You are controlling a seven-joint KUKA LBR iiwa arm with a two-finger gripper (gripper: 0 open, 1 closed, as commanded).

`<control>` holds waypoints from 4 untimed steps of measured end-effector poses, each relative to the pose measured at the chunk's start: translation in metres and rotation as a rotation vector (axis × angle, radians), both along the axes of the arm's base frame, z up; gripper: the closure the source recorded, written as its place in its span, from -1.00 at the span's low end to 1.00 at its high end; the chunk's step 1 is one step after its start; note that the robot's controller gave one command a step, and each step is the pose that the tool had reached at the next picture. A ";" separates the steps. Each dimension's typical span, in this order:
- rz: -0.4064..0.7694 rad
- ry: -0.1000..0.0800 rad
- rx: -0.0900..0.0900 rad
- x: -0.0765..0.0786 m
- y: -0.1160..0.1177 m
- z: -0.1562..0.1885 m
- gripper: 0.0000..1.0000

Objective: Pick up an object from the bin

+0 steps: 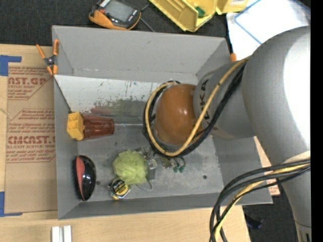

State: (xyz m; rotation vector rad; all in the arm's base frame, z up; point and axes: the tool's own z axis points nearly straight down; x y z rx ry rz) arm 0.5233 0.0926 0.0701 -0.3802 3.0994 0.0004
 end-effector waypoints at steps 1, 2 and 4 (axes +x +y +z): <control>0.000 0.000 0.000 0.000 0.000 0.000 1.00; 0.000 0.000 0.000 0.000 0.000 0.000 1.00; 0.000 0.000 0.000 0.000 0.000 0.000 1.00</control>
Offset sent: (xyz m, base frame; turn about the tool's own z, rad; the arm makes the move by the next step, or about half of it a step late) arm 0.0000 0.0000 0.0000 0.0000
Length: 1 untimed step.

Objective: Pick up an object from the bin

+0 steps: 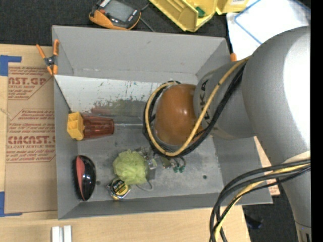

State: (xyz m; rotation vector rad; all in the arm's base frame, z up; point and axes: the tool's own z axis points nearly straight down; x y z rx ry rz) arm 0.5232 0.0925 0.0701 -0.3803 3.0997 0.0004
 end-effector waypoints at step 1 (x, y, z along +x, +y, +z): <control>0.000 0.000 0.000 0.000 0.000 0.000 1.00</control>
Offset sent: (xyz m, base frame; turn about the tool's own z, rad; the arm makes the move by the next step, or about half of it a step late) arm 0.0000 0.0000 0.0000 0.0000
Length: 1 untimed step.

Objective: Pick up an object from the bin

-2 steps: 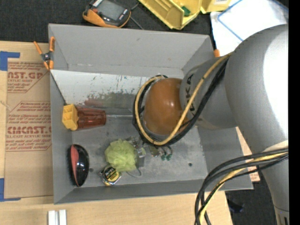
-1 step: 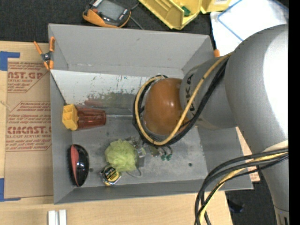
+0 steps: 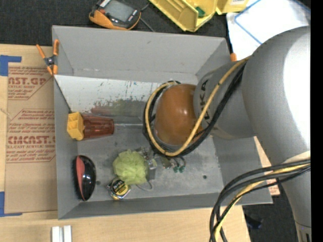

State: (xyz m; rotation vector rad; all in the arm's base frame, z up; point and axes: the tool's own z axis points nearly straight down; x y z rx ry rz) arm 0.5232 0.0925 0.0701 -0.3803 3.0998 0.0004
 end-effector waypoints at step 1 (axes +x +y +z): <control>0.000 0.000 0.000 0.000 0.000 0.000 1.00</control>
Offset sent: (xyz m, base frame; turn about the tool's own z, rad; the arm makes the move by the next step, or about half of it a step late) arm 0.0000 0.0000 0.0000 0.0000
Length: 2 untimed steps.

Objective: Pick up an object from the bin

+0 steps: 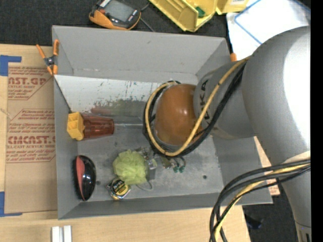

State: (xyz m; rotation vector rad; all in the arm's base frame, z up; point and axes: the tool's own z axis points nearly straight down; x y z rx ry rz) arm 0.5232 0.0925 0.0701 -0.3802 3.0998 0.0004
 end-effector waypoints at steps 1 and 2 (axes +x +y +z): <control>0.000 0.000 0.000 0.000 0.000 0.000 1.00; 0.015 0.002 -0.001 -0.001 0.000 0.003 1.00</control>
Offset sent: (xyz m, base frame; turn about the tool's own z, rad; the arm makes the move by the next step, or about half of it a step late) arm -0.0079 0.0094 0.0709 -0.2149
